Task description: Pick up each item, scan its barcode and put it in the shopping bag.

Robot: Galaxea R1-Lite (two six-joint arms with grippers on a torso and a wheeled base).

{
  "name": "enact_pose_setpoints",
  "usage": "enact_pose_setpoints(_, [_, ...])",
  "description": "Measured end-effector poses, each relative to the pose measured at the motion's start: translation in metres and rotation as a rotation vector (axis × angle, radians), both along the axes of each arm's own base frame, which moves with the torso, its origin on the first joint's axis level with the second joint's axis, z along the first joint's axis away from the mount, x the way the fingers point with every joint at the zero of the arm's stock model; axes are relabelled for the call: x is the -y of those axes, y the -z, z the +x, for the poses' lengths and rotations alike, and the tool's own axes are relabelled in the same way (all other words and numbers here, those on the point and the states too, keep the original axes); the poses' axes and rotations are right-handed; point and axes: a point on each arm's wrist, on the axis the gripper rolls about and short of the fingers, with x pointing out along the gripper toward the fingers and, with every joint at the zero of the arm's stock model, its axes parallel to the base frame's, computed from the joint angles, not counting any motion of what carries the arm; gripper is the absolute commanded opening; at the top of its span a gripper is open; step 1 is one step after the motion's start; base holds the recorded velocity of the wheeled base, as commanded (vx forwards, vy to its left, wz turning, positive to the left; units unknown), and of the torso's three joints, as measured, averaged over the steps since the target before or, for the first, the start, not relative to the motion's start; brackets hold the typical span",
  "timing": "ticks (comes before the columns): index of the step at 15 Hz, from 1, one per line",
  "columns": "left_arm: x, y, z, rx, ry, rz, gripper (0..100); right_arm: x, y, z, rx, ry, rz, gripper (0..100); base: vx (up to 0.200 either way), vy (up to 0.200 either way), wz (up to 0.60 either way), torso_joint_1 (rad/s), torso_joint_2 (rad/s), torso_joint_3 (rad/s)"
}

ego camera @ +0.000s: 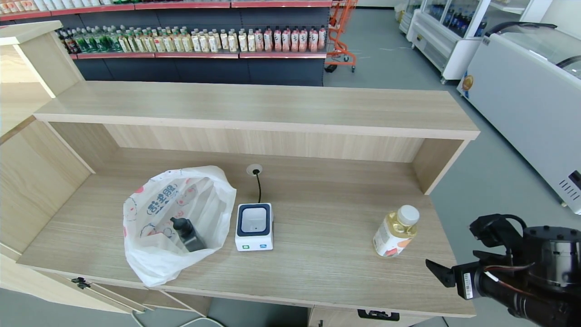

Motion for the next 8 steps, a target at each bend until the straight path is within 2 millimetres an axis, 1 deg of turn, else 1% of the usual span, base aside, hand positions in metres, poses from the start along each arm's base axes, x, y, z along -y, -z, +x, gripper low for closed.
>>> enact_pose_setpoints(4, [0.0, 0.0, 0.0, 0.0, 0.0, 0.0, 100, -0.008, 0.011, 0.012, 0.016, -0.026, -0.001, 100, 0.0, 0.0, 0.0, 0.0, 0.0, 0.0])
enact_pose_setpoints(8, [0.0, 0.0, 0.0, 0.0, 0.0, 0.0, 100, -0.011, 0.018, 0.021, 0.037, -0.035, -0.003, 100, 0.0, 0.0, 0.0, 0.0, 0.0, 0.0])
